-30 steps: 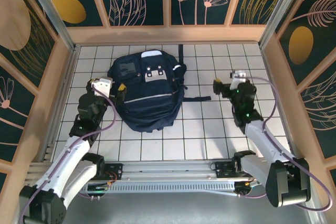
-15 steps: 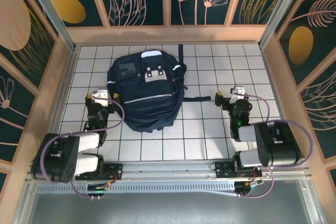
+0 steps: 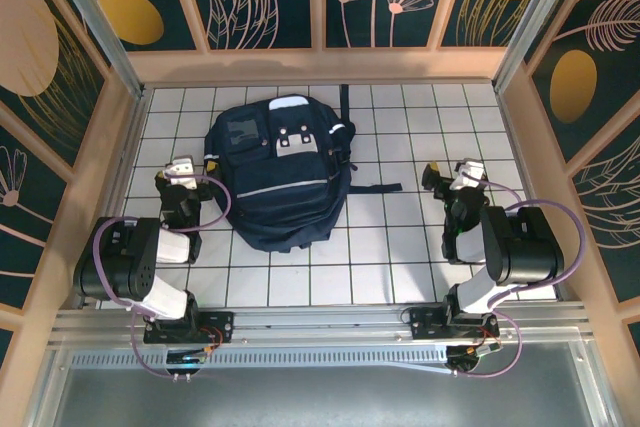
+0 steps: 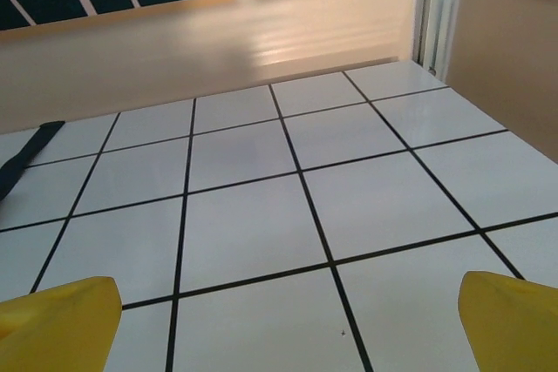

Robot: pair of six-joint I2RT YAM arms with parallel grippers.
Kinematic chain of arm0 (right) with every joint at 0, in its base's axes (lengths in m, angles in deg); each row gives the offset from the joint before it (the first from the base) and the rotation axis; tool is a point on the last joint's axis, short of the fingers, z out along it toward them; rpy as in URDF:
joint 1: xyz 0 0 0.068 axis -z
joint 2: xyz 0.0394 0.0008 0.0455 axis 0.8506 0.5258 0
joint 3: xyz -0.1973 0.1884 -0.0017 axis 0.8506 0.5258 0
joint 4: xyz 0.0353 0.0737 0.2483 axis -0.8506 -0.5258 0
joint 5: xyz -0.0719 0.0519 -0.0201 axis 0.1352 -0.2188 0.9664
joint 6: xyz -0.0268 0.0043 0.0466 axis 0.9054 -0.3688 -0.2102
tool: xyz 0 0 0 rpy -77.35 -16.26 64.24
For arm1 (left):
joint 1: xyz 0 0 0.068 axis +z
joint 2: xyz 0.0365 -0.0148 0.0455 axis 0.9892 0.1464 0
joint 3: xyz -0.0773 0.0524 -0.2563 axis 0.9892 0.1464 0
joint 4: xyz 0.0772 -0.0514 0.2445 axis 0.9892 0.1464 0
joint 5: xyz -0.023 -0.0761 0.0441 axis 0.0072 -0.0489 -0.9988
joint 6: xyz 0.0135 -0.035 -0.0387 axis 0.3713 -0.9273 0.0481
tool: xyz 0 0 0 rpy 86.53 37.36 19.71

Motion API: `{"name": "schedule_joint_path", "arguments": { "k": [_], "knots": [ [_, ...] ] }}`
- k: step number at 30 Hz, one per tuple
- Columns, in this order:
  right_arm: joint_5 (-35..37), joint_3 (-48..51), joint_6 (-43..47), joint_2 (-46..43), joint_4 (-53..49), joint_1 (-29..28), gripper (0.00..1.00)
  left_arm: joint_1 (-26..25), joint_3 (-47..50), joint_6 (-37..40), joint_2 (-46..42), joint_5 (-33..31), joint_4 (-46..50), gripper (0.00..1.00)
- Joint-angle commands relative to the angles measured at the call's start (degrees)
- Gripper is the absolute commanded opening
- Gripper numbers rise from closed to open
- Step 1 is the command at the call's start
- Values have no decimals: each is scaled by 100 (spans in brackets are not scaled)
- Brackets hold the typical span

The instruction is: Pack the student bag

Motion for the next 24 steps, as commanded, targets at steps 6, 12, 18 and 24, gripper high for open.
{"name": "schedule_joint_path", "arguments": {
  "k": [6, 12, 18, 24],
  "knots": [
    [295, -68, -108, 22, 294, -1, 99, 55, -28, -161, -48, 110, -322, 99],
    [391, -92, -18, 37, 276, -88, 99, 55, -41, -165, -35, 113, -328, 99],
    [370, -85, -26, 37, 273, -70, 99, 55, -43, -164, -40, 112, -304, 99],
    [367, -88, -24, 38, 273, -69, 99, 55, -43, -165, -39, 112, -308, 99]
  ]
}}
